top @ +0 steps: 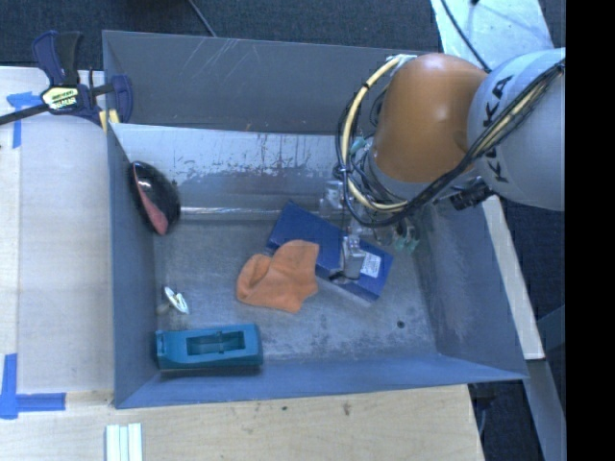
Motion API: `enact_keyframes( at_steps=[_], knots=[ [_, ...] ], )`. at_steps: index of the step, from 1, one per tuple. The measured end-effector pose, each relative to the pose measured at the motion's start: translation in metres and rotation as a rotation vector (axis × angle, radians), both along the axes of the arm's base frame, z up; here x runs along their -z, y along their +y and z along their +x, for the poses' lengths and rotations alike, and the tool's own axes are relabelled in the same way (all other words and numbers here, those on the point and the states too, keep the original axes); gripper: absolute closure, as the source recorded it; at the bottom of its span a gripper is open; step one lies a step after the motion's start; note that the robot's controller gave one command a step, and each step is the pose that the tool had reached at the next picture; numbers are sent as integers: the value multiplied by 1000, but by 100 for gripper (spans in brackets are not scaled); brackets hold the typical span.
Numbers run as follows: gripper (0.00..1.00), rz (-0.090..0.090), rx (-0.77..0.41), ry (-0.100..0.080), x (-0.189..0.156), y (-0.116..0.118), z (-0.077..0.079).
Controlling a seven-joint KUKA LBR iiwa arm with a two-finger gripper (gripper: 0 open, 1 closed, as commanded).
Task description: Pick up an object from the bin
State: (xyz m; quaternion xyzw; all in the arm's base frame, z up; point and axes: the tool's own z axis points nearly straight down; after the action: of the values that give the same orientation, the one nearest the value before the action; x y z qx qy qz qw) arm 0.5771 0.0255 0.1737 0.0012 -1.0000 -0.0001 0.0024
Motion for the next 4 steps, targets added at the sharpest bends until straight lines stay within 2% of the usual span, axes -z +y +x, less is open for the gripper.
enact_keyframes(
  at_steps=[1,2,3,4],
  knots=[
    [0,0,1,-8,-5,0,2],
    [0,1,9,-12,64,35,-16],
    [0,1,12,-8,103,82,-32],
    [0,2,103,-8,103,58,-25]
  ],
)
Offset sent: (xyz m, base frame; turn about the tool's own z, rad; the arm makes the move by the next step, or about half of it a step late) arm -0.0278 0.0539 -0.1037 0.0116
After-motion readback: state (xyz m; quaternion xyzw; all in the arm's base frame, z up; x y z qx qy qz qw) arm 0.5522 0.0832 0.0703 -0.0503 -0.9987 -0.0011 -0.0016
